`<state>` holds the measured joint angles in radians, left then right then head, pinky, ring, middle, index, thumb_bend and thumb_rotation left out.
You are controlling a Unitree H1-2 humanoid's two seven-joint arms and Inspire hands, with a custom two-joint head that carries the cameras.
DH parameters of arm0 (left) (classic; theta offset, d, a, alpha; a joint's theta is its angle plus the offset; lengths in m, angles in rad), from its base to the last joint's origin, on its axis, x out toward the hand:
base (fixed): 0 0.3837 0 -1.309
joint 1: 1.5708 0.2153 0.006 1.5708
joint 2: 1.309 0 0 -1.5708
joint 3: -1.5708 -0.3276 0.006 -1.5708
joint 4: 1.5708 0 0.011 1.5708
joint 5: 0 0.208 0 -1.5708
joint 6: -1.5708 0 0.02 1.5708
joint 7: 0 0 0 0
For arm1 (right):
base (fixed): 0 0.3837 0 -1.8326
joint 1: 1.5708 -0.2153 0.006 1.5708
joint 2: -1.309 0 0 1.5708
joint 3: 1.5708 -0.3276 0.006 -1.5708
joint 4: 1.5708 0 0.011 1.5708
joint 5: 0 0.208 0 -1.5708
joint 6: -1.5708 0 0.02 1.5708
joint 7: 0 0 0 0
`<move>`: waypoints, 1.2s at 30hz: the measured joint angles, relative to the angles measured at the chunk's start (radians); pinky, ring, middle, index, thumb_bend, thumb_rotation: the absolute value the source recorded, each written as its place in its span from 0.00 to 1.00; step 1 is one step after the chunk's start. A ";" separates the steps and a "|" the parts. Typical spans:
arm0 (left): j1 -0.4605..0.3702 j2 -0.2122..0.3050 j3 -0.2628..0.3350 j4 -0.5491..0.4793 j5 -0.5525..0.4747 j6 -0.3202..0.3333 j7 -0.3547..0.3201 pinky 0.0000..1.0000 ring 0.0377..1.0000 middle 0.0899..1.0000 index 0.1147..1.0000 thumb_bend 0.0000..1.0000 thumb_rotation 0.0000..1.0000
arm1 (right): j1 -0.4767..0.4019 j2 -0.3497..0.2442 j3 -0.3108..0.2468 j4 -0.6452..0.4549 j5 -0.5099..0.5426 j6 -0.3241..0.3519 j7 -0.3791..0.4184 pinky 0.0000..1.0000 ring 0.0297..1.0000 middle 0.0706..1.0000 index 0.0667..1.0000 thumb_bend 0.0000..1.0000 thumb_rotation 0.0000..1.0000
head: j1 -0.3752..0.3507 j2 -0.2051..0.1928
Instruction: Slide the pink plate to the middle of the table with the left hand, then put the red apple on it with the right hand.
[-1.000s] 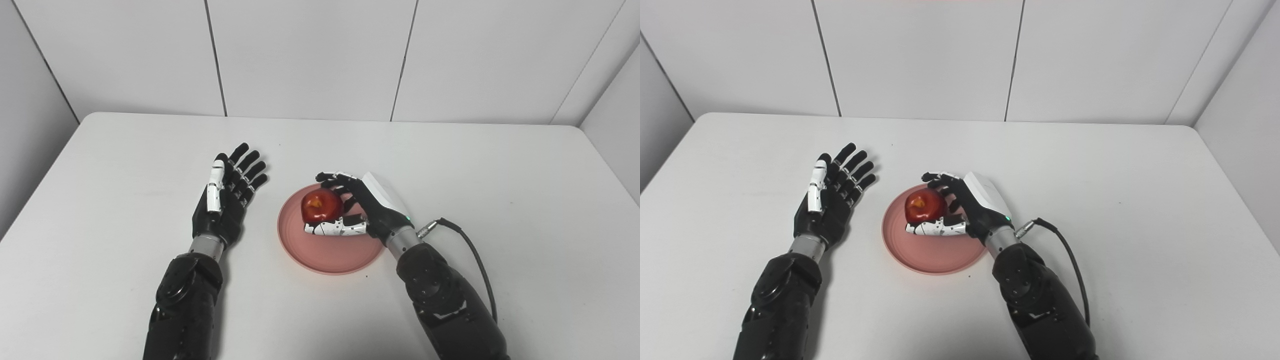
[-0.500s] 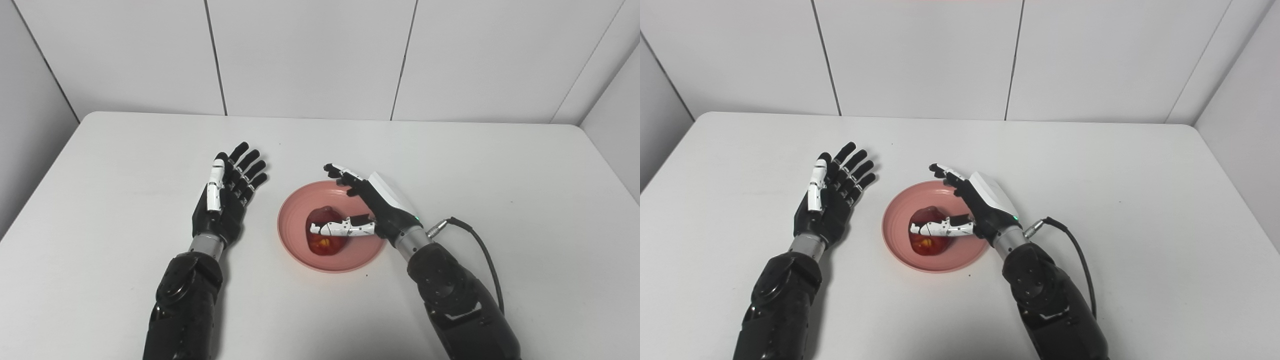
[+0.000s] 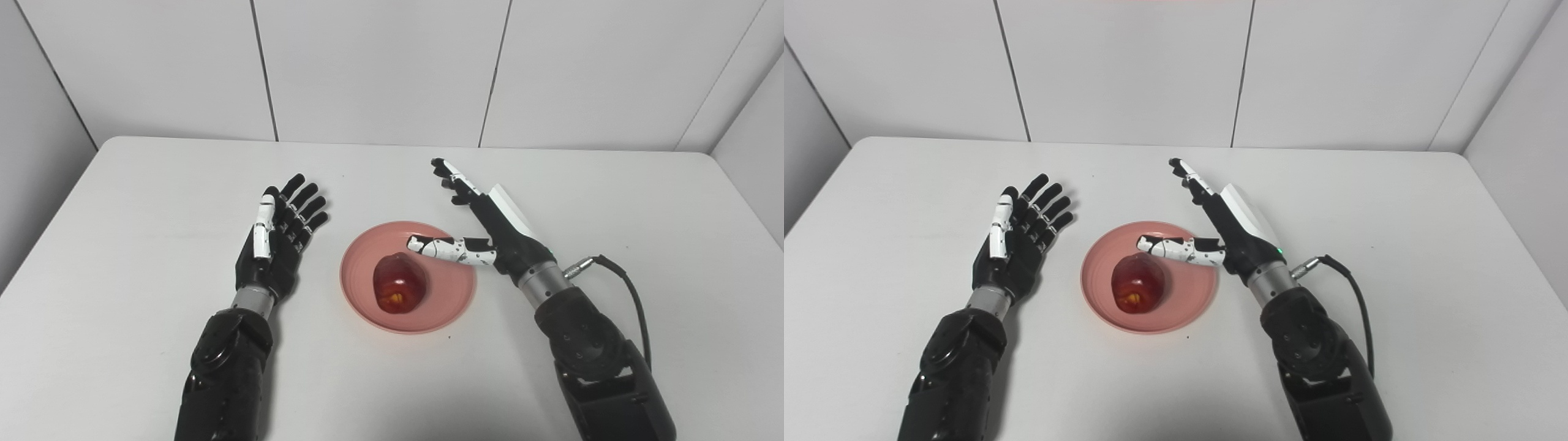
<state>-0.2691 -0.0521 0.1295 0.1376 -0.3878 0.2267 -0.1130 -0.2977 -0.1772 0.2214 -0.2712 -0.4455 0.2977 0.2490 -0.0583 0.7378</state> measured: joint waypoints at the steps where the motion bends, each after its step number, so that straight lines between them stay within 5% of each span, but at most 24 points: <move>1: 0.000 0.000 0.000 0.000 0.000 0.000 0.000 0.86 0.85 0.85 0.83 0.35 0.99 | 0.001 0.001 -0.008 -0.005 0.001 0.000 -0.007 0.86 0.91 0.92 0.95 1.00 0.74 | -0.005 -0.005; 13: 0.000 0.003 0.000 0.001 0.000 0.000 -0.001 0.86 0.85 0.86 0.83 0.34 1.00 | 0.053 -0.010 -0.096 0.002 0.000 -0.021 -0.111 0.80 0.87 0.90 0.92 0.95 0.94 | -0.002 -0.011; 21: 0.000 0.004 -0.002 0.000 0.001 0.000 -0.001 0.85 0.85 0.85 0.83 0.35 1.00 | 0.141 0.041 -0.143 0.002 0.041 -0.020 -0.155 0.86 0.90 0.91 0.92 0.65 1.00 | 0.002 -0.011; 29: 0.013 0.005 -0.010 -0.039 0.022 0.026 0.013 0.86 0.85 0.86 0.83 0.35 1.00 | 0.174 0.128 -0.220 0.003 0.188 -0.001 -0.190 0.89 0.91 0.93 0.93 0.47 1.00 | 0.008 -0.011; 36: 0.034 0.007 -0.013 -0.072 0.026 0.042 0.020 0.87 0.87 0.87 0.85 0.35 1.00 | 0.222 0.157 -0.227 0.025 0.228 0.001 -0.218 0.90 0.91 0.92 0.93 0.30 1.00 | 0.015 -0.011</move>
<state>-0.2348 -0.0449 0.1166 0.0653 -0.3614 0.2687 -0.0931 -0.0755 -0.0198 -0.0058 -0.2461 -0.2175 0.2990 0.0308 -0.0430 0.7271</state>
